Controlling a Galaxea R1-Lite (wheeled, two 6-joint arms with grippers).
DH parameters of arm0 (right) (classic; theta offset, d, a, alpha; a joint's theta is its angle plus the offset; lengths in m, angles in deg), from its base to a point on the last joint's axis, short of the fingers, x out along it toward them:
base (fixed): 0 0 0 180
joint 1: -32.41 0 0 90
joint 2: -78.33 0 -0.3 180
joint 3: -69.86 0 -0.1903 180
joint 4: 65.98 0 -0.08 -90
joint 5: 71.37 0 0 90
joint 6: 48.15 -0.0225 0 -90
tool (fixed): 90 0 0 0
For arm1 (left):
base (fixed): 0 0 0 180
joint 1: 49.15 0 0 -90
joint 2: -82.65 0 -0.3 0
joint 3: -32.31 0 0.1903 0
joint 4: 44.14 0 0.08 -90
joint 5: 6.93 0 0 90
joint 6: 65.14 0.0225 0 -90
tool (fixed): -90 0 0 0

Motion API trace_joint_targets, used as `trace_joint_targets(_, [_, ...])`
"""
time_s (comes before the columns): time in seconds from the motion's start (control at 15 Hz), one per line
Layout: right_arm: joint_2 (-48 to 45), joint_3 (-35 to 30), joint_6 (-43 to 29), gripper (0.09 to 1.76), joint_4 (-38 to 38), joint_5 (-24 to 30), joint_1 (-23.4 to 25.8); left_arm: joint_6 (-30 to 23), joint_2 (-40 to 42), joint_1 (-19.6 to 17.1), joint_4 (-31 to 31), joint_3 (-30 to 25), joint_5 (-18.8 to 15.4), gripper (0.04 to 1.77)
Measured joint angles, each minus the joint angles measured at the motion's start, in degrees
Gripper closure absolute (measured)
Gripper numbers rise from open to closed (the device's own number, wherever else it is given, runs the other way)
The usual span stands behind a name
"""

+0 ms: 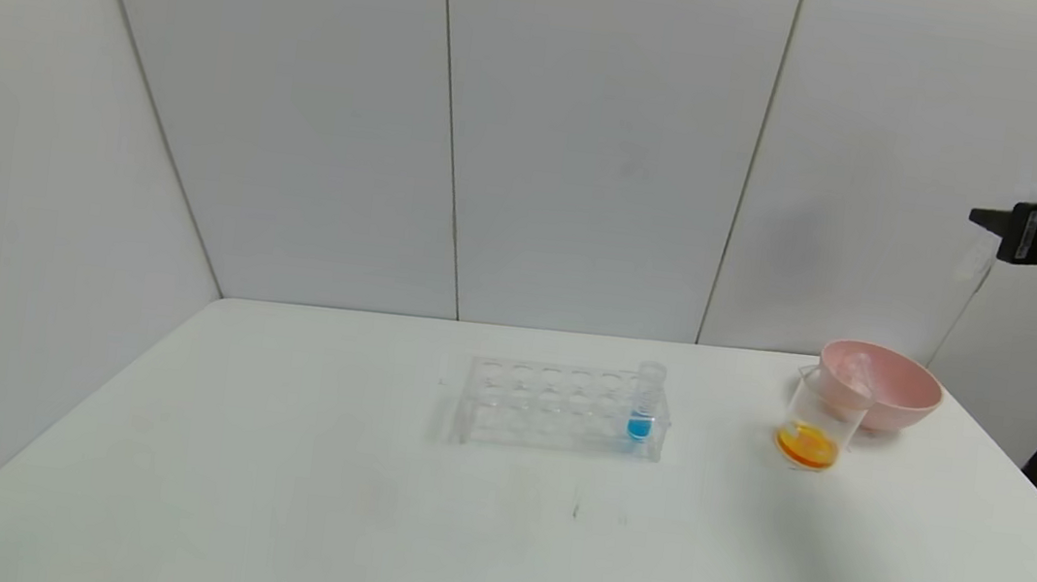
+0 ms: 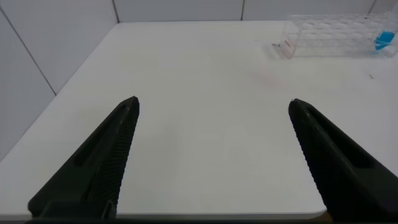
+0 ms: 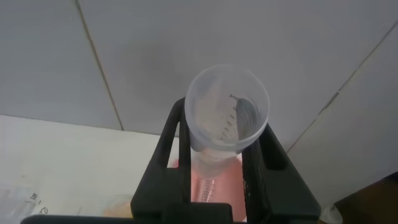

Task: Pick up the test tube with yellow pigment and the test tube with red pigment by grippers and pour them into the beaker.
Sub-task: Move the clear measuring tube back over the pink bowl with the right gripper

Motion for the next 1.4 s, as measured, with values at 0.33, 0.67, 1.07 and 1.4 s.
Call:
trace_joint_targets(0.33, [4.33,-7.96,-3.89,1.32,-7.78,-0.77,0.22,0.00,0.00,0.00,0.00,0.00,0.00,0.09])
trace_joint_targets(0.67, [11.91,-7.83,-4.46,1.32,-14.67,-3.10,1.49,0.00,0.00,0.00,0.00,0.00,0.00,0.09])
trace_joint_targets(1.07, [18.81,-5.97,-2.66,1.32,-19.05,-6.00,2.26,0.00,0.00,0.00,0.00,0.00,-0.02,0.09])
trace_joint_targets(1.4, [20.57,-5.80,-2.79,1.32,-19.21,-5.91,2.47,0.00,0.00,0.00,0.00,0.00,0.00,0.09])
